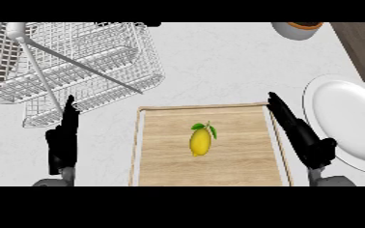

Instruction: Pick the lemon from the tray and place it in the plate

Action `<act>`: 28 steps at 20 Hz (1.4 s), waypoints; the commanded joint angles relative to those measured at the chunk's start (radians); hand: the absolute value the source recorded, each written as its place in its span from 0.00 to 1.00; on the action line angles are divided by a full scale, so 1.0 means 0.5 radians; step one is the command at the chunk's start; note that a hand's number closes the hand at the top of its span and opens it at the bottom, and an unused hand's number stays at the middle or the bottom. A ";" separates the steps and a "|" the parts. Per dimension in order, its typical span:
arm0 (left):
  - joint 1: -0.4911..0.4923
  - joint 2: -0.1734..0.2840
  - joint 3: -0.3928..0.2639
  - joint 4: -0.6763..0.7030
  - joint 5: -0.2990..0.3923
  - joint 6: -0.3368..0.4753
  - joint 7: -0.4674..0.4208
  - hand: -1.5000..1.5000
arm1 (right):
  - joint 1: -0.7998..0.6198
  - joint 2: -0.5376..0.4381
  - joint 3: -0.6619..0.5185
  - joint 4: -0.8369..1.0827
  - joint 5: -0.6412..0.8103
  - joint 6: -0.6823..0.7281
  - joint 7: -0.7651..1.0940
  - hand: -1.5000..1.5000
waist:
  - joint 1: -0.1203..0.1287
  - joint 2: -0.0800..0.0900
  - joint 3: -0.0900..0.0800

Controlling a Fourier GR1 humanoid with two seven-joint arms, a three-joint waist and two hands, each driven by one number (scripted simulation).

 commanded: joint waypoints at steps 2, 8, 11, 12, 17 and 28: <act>0.069 -0.053 -0.075 -0.033 0.035 -0.077 0.138 0.50 | -0.067 -0.009 -0.149 -0.365 0.044 -0.305 0.215 1.00 | -0.036 -0.029 0.009; 0.217 -0.088 -0.222 -0.113 0.149 -0.280 0.272 0.50 | -0.166 -0.337 -0.411 -0.332 0.712 -0.972 0.429 1.00 | -0.217 -0.051 -0.028; 0.155 -0.072 -0.218 -0.146 0.226 -0.369 0.377 0.50 | -0.119 0.009 -0.424 -0.544 0.825 -1.440 0.437 0.00 | -0.169 -0.045 0.000; 0.162 -0.049 -0.235 -0.187 0.250 -0.416 0.439 0.50 | -0.064 0.054 -0.384 -0.621 0.912 -1.526 0.467 0.00 | -0.132 -0.042 0.004; 0.076 0.011 -0.191 -0.233 0.325 -0.541 0.534 0.50 | 0.314 0.264 0.040 -1.179 1.415 -1.677 0.760 0.00 | -0.050 -0.028 0.006; 0.115 -0.005 -0.216 -0.217 0.290 -0.561 0.495 0.50 | 0.412 0.020 0.396 -1.541 2.048 -0.576 1.888 0.00 | 0.030 -0.013 -0.002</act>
